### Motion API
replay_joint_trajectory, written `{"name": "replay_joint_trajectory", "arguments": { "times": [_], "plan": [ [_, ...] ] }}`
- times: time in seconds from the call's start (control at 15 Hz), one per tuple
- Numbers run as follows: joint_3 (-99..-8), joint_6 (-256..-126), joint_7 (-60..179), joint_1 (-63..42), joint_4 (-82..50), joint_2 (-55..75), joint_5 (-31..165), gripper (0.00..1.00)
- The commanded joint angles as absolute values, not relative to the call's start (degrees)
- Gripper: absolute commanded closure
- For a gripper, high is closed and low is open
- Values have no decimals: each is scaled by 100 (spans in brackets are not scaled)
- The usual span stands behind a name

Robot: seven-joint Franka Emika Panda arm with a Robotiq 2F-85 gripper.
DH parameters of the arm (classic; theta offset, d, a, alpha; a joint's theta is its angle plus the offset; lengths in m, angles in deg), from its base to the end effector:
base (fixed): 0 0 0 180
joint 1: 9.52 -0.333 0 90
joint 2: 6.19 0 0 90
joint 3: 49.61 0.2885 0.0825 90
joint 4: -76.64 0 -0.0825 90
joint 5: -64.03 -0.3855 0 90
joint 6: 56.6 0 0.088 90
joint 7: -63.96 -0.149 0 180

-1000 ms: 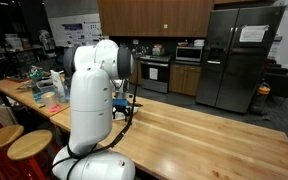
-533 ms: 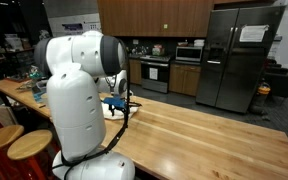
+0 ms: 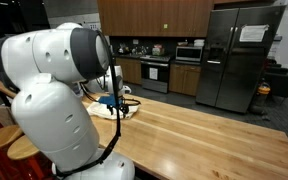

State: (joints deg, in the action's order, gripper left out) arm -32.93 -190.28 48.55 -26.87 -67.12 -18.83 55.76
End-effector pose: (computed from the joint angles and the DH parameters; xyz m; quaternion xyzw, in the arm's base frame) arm 0.3778 0.2565 0.2922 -0.9934 -0.1106 -0.0086 0.0277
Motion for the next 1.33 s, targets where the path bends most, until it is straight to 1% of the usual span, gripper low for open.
{"name": "replay_joint_trajectory", "arguments": {
  "times": [0.0, 0.07, 0.33, 0.4, 0.6, 0.93, 1.27],
  "plan": [
    [-3398, -19821, 5486, -2708, -6774, -1810, 5294, 0],
    [-3430, -20082, 5878, -2763, -6700, -1700, 5217, 0],
    [-3418, -19951, 7326, -3121, -6446, -1525, 4480, 0],
    [-3376, -20019, 6804, -2912, -6564, -1606, 4776, 0],
    [-3339, -20016, 7121, -3086, -6499, -1537, 4594, 0],
    [-3240, -20714, 5467, -2696, -6438, -1267, 5476, 0],
    [-3256, -20751, 3973, -2376, -6333, -1047, 6451, 0]
  ]
}}
